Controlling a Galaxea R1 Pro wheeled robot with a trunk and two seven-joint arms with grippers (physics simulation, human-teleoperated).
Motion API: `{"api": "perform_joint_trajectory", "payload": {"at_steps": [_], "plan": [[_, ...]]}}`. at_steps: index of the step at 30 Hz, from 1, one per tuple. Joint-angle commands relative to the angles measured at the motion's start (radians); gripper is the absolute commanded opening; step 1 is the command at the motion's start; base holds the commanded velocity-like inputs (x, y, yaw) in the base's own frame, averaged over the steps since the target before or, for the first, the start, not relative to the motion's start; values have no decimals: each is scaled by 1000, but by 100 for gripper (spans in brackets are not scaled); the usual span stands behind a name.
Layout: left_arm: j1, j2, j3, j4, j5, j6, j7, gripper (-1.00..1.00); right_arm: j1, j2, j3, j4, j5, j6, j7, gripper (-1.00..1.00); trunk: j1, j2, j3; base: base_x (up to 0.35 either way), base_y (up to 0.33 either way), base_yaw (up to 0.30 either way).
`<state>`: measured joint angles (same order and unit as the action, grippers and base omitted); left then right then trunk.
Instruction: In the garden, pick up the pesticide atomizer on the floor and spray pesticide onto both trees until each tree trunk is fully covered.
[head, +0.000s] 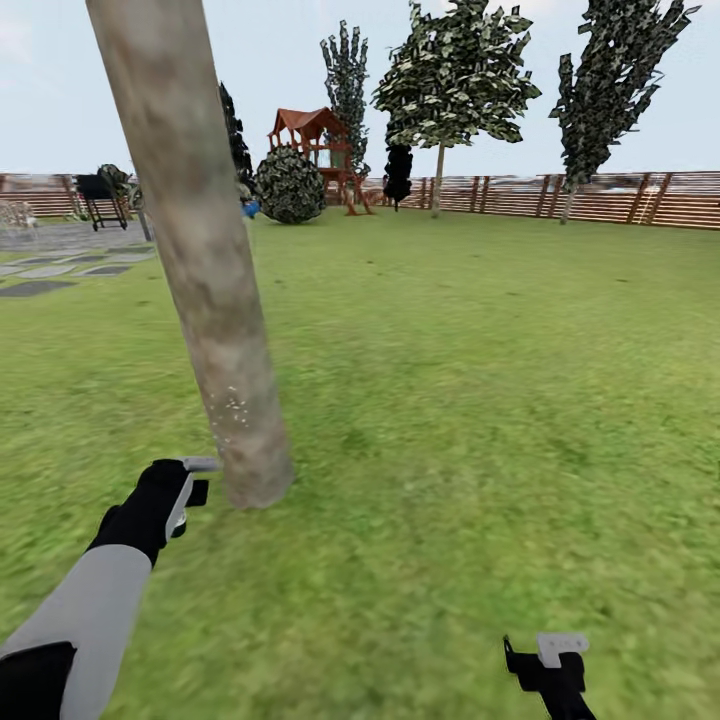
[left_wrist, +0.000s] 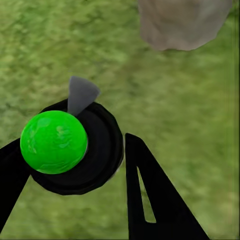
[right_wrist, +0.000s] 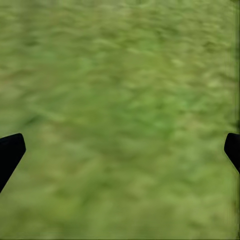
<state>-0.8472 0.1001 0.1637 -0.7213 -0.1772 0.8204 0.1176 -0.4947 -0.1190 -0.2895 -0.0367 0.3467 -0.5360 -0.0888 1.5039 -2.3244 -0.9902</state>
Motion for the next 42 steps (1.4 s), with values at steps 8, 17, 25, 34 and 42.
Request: {"api": "perform_joint_trajectory", "payload": {"at_steps": [8, 17, 25, 34, 42], "plan": [[13, -9, 9, -1, -13, 4, -8, -100, -1, -1, -4, 1, 11, -2, -6, 100, 0, 0, -1, 223, -153, 0], [89, 13, 5, 1, -3, -69, -3, -100, -1, -1, -5, 1, 11, -2, -6, 100, 0, 0, -1, 16, -6, 0], [92, -25, 5, -1, -12, -80, 3, -100, -1, -1, -5, 1, 11, -2, -6, 100, 0, 0, -1, 210, -100, 0], [120, 23, 14, -1, -15, -82, 7, -100, -1, 2, -4, 0, 11, -2, -6, 100, 0, 0, -1, 23, -12, 97], [122, -3, 10, 0, -15, -140, 10, -100, -1, 2, -4, 0, 11, -2, -6, 100, 0, 0, -1, 81, -158, 152]]}}
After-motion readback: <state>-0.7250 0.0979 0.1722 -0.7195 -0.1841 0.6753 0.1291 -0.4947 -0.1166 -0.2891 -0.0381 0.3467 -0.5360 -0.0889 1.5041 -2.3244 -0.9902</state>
